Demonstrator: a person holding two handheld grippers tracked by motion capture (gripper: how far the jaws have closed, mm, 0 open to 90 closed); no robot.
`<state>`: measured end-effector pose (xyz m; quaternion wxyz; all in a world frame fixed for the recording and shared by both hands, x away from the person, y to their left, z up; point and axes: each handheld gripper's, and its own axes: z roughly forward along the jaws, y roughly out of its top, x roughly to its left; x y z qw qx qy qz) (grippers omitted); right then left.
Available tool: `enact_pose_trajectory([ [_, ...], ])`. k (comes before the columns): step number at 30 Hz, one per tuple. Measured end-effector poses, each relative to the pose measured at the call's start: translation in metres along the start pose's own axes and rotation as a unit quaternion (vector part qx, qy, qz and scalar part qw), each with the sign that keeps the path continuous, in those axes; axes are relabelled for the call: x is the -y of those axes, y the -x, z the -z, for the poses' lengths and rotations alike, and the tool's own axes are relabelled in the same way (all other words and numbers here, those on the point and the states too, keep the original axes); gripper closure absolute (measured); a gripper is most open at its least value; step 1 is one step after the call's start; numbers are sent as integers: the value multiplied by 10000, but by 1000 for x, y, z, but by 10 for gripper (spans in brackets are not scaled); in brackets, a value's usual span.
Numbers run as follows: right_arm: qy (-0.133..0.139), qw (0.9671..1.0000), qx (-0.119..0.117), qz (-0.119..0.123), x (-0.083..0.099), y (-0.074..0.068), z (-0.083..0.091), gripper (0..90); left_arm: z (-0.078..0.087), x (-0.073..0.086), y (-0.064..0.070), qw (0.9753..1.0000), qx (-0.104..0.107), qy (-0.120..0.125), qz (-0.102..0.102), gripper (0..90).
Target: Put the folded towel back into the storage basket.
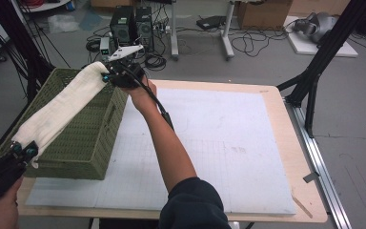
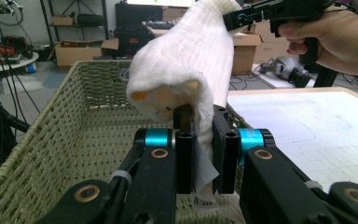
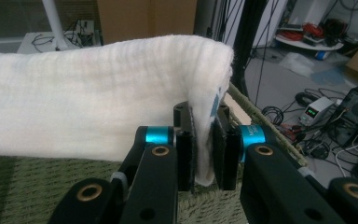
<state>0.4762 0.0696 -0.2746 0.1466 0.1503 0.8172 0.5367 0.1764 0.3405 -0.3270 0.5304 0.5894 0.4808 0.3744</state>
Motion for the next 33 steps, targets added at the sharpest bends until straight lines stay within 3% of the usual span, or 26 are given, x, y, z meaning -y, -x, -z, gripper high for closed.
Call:
enact_pose_trajectory([
  [10,13,10000,2,-46,3,0,-15,813,-2,1,-9,9999,-144,-94,2,815],
  [15,-56,9998,188,-86,1,-1,-26,813,-13,-3,-17,9987,-341,-386,19,805],
  [16,-76,9996,255,-126,0,-1,-28,810,-13,-3,-17,9987,-341,-386,19,781],
  [17,-57,9991,406,-140,-1,-2,-32,781,-15,-3,-19,9979,-414,-486,65,695],
  [19,-30,9962,773,-403,0,-1,-38,559,-18,-3,-20,9953,-681,-630,277,402],
  [21,-12,9956,739,-578,1,1,-39,511,-11,-3,-21,9934,-985,-507,306,338],
  [23,-63,9964,638,-548,1,2,-37,486,-5,-4,-21,9933,-1032,-393,325,335],
  [28,76,9969,551,-549,-2,4,-18,464,-4,-7,-18,9949,-884,-290,391,339],
  [33,158,9967,614,-503,-3,9,10,446,-10,-10,-8,9968,-692,-293,268,343],
])
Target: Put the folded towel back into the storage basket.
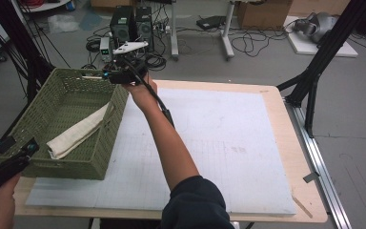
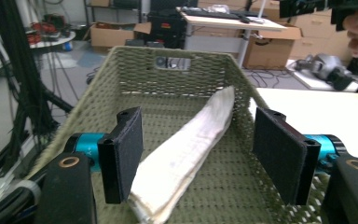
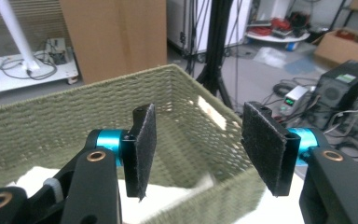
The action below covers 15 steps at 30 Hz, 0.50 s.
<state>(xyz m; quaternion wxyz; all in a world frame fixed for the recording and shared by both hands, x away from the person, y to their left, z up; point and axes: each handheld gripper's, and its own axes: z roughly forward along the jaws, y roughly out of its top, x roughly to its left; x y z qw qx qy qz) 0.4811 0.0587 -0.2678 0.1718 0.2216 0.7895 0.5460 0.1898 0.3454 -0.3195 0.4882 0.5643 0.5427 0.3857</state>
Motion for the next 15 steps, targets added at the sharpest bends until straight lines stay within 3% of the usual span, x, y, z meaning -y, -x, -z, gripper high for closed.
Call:
enact_pose_trajectory([
  [5,81,9999,69,-21,3,9,28,415,-5,-1,8,9999,138,26,13,342],
  [8,225,9997,82,-60,7,15,48,399,-9,-3,16,9991,405,142,-37,327],
  [9,257,9996,91,-82,9,17,55,381,-9,-3,16,9991,405,142,-37,312],
  [13,170,9997,140,-64,19,23,77,310,-20,-7,33,9960,819,359,-13,197],
  [14,147,9998,145,-50,22,24,83,302,-20,-7,33,9960,819,359,-13,175],
  [15,131,9998,159,-35,24,26,89,289,-25,-8,41,9941,1026,348,-62,171],
])
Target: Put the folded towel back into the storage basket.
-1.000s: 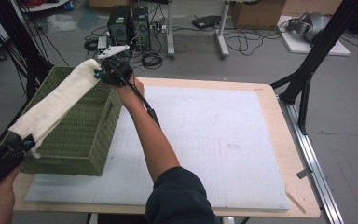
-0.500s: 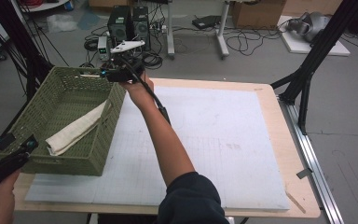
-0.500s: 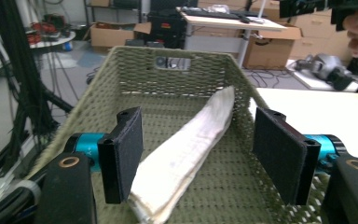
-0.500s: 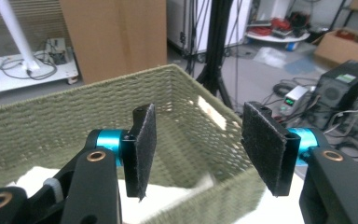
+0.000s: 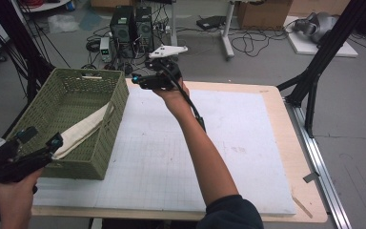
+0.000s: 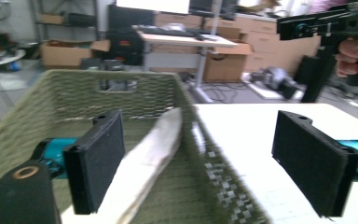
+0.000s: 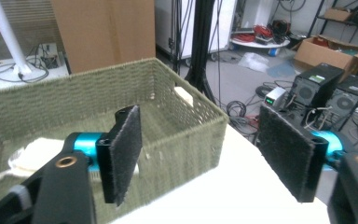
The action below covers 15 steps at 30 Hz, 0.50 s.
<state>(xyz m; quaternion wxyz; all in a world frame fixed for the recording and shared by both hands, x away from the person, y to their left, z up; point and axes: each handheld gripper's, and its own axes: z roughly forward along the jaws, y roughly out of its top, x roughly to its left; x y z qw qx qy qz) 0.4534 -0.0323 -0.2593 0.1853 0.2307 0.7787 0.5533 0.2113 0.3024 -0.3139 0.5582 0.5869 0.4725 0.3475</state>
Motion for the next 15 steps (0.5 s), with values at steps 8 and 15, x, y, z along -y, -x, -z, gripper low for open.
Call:
enact_pose_trajectory([
  [8,-190,9997,164,0,23,14,44,223,-27,2,29,9975,669,-137,-155,172],
  [15,-310,9988,389,-45,49,28,88,200,-50,3,54,9922,1230,-124,-173,173],
])
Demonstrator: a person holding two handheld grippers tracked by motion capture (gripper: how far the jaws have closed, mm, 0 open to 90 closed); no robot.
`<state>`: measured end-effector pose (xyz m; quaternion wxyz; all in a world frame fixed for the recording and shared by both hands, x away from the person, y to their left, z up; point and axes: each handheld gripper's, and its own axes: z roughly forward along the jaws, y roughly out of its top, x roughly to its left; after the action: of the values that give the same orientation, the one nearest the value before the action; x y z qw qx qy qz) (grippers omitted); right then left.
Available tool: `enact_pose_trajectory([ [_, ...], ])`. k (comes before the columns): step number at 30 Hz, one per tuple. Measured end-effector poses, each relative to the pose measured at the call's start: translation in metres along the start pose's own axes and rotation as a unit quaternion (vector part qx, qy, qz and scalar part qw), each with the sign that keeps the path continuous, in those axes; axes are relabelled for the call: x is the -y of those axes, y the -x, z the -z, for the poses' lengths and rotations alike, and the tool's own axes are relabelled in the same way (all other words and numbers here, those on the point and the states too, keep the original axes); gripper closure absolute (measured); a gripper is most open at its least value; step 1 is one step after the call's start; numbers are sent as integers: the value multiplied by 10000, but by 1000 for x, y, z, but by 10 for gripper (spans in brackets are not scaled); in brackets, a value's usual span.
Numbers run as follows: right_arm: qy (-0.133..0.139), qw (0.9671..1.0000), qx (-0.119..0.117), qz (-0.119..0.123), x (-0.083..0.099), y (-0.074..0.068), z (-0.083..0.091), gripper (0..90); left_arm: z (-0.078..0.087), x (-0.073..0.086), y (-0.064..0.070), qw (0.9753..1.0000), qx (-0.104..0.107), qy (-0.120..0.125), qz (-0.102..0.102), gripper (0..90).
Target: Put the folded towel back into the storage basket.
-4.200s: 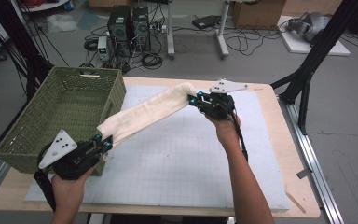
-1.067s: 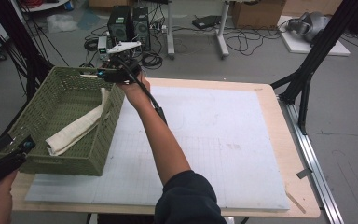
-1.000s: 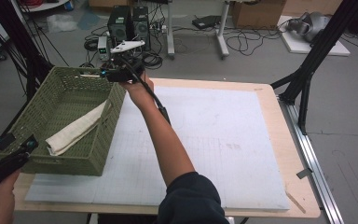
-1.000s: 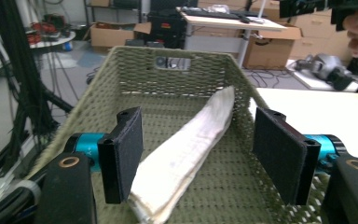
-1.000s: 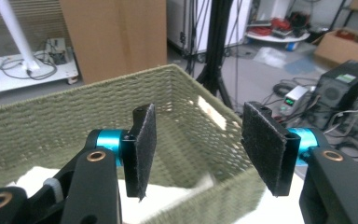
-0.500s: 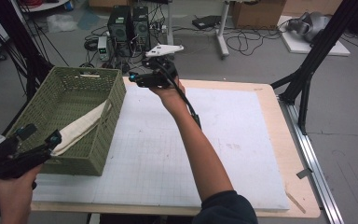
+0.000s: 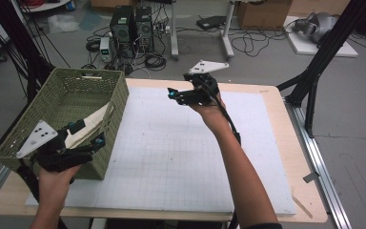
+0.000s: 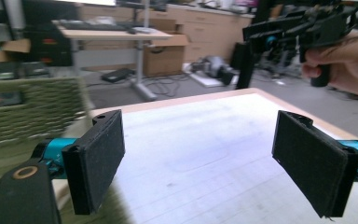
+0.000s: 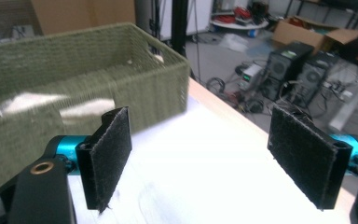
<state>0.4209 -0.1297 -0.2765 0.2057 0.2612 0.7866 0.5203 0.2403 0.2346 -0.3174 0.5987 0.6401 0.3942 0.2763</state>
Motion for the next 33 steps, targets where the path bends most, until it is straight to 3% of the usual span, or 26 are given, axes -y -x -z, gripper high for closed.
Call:
enact_pose_trajectory([
  [2,-39,10000,86,29,8,5,12,195,-9,0,6,9998,200,-23,-4,174],
  [3,-35,9999,105,16,12,7,18,195,-20,1,12,9990,439,-95,-45,174],
  [11,-125,9989,411,-189,46,23,65,174,-56,9,35,9953,931,-223,-138,174],
  [15,-112,9981,570,-218,62,27,90,175,-78,15,50,9912,1289,-232,-205,177],
  [16,-112,9981,570,-218,62,27,90,175,-78,15,50,9912,1289,-232,-205,177],
  [18,-136,9970,701,-287,78,28,110,174,-89,21,56,9886,1461,-254,-246,178],
  [21,-133,9957,853,-338,95,30,129,174,-95,26,60,9873,1542,-261,-269,178],
  [22,-128,9950,907,-409,101,30,135,174,-98,28,62,9862,1614,-290,-243,186],
  [23,-114,9944,945,-465,106,30,141,174,-103,32,65,9832,1772,-384,-198,195],
  [28,52,9906,1223,-613,131,26,166,174,-114,44,74,9805,1887,-479,-279,187],
  [33,104,9866,1440,-765,155,16,184,170,-118,56,77,9809,1845,-565,-240,181],
])
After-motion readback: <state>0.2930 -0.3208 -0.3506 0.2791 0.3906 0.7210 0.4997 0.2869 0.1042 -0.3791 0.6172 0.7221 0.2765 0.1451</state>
